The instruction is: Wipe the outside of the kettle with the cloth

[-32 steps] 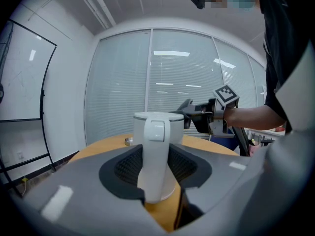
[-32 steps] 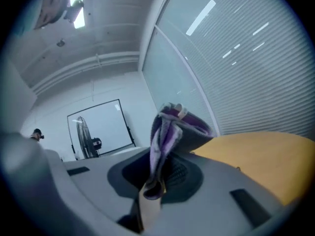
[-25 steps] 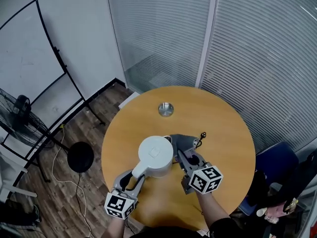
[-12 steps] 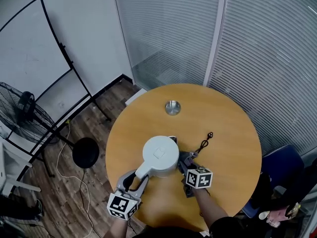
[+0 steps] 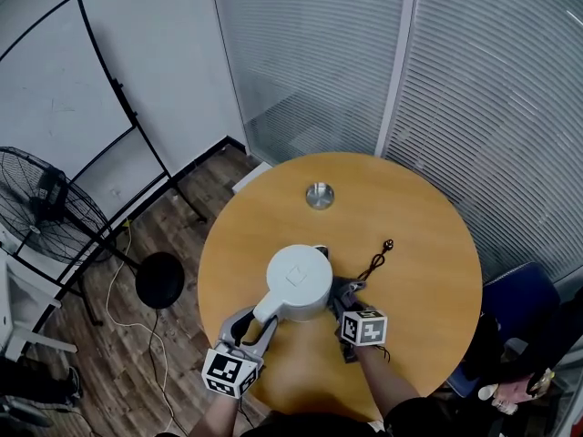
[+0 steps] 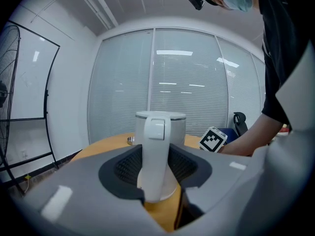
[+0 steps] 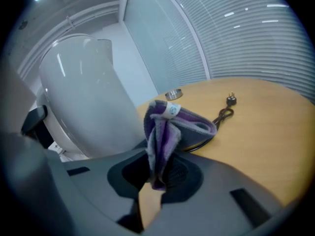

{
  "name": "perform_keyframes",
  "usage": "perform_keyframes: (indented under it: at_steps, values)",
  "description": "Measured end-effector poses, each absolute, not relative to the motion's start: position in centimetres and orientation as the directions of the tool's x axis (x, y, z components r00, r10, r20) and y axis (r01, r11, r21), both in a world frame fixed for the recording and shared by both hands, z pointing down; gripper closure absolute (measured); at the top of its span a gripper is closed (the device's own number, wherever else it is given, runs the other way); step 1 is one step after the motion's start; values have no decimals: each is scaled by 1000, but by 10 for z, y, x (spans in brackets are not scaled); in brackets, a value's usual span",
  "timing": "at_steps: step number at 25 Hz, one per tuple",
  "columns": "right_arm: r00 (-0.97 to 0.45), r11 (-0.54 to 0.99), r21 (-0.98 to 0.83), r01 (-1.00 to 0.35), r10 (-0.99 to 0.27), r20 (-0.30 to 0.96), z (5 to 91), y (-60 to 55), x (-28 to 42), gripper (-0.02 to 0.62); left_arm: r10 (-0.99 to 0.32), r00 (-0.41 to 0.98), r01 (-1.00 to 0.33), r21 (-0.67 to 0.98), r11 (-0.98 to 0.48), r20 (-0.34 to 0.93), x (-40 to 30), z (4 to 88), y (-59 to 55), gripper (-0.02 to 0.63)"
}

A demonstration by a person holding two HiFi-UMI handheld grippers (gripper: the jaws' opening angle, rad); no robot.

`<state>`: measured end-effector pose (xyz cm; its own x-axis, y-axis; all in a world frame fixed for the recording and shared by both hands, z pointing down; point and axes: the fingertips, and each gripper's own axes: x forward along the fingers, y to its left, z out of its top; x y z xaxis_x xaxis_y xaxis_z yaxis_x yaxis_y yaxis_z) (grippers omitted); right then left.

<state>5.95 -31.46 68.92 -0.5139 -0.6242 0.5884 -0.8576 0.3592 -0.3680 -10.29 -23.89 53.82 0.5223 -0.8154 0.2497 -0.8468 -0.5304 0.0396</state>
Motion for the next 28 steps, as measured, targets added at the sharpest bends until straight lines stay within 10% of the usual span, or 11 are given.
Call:
perform_keyframes:
  at_steps: [28]
  values:
    - [-437,280,-375,-884,-780,448,601,-139,14,554,-686,673,-725,62,-686,278,-125,558,-148,560]
